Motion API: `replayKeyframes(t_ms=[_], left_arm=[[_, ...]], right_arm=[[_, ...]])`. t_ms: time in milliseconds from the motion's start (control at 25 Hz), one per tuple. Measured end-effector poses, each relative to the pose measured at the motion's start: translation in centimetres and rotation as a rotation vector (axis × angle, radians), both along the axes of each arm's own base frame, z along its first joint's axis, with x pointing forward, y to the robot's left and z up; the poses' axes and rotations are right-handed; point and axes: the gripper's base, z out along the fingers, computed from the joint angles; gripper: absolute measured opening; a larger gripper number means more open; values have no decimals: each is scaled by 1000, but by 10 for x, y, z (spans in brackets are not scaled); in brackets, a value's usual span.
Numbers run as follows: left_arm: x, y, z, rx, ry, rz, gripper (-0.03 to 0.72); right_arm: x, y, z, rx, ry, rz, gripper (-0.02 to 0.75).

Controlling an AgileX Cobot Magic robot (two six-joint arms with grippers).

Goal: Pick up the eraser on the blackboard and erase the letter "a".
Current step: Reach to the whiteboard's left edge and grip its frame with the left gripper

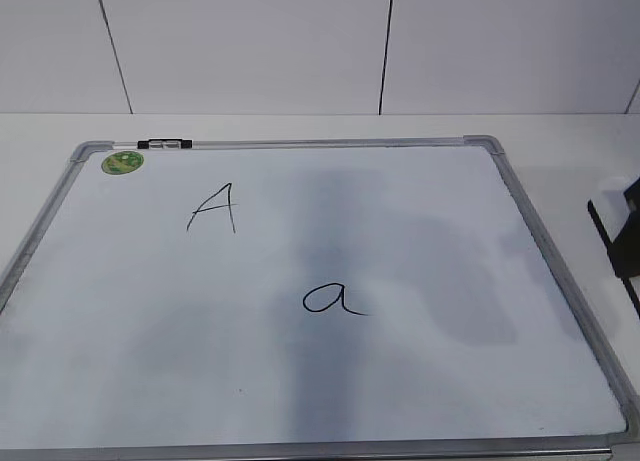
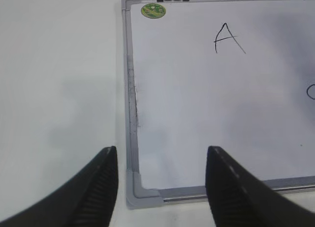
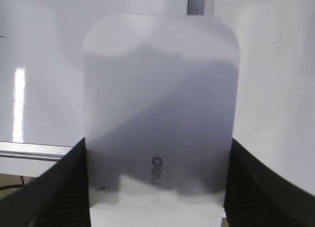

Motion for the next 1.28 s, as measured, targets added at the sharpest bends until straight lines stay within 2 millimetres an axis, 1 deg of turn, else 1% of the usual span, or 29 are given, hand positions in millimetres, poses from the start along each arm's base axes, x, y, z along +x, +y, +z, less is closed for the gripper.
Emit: replayKeyframes(t_ms=[120,200,400,520,640,800,1080,1280], left_arm=[[28,0,9,-9,86,2,419],[52,0,11,-10,162,4,419],[107,1,9,-12,334,6,419],[142,2,0,-13,433,7,419],[172,2,-10,-14,515,8,419],[206,3,-26,4,609,-3,419],[253,6,-56,88,721,-78,402],[281,11,-78,91,786,-95,396]], right_arm=[[0,0,0,1,-4,0,529],[0,0,0,1,-5,0,529],[1,0,0,2,-9,0,529],[1,0,0,2,-9,0,529],[1,0,0,2,-9,0,529],[1,0,0,3,-11,0,529],[1,0,0,3,-11,0,529],[1,0,0,2,-11,1,529]])
